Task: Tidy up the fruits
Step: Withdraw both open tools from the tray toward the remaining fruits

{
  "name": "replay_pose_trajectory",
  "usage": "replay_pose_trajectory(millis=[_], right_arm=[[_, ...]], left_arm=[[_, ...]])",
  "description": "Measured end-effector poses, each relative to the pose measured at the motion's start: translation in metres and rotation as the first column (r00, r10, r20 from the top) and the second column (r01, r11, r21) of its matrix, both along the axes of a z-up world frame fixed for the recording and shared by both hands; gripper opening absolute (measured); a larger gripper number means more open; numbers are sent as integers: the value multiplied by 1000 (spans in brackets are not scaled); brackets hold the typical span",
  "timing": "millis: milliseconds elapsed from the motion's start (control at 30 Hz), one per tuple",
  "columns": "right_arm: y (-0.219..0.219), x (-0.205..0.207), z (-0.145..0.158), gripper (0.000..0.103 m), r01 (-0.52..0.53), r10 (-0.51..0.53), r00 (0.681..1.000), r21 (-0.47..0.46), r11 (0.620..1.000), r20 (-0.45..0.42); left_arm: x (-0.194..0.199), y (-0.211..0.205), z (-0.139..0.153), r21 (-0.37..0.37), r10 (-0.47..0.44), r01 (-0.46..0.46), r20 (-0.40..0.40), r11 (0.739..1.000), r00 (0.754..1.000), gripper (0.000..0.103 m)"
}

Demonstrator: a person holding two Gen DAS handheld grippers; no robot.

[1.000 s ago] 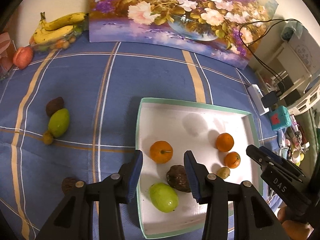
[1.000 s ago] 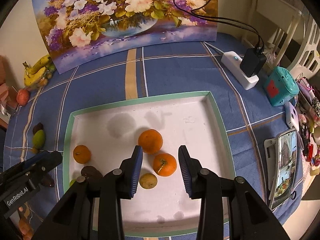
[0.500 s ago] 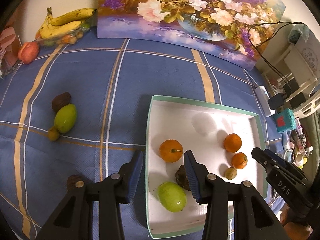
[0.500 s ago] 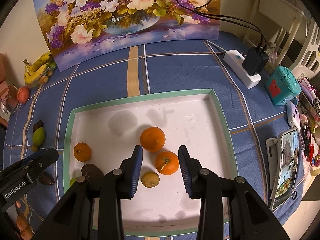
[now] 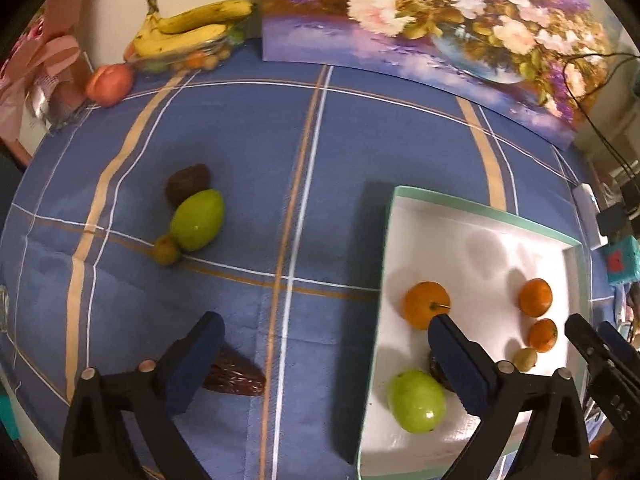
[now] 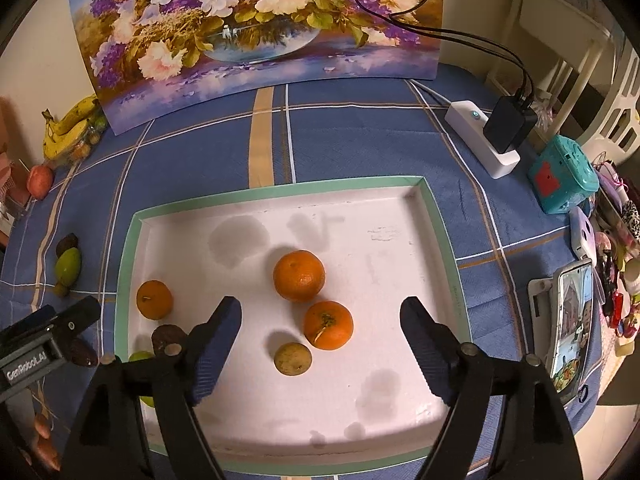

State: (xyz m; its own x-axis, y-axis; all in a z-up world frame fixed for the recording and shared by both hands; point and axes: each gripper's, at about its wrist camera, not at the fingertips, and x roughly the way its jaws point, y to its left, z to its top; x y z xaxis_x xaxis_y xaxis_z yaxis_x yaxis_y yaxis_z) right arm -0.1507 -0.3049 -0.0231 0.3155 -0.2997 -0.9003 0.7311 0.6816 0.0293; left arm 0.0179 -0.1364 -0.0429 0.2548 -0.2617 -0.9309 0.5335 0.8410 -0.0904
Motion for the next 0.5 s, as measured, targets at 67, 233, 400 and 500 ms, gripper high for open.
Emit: replay_pose_trajectory(millis=[67,233,400,500], right_arm=[[0,0,1,88,-3,3,1000,-7,1000,8],[1,0,4,96,-8,8,1000,-34,999,19],[2,1,5,96,-14,15,999,-44,999,29],[4,1,6,96,-18,20,999,-53,998,39]], left_arm=[[0,1,-1,6,4,-4,4,1000,1000,103],[1,0,2,16,0,-1,37,1000,999,103],[1,0,4,24,1,-3,62,1000,998,103],[2,1,6,23,-1,-1,80,1000,997,103]])
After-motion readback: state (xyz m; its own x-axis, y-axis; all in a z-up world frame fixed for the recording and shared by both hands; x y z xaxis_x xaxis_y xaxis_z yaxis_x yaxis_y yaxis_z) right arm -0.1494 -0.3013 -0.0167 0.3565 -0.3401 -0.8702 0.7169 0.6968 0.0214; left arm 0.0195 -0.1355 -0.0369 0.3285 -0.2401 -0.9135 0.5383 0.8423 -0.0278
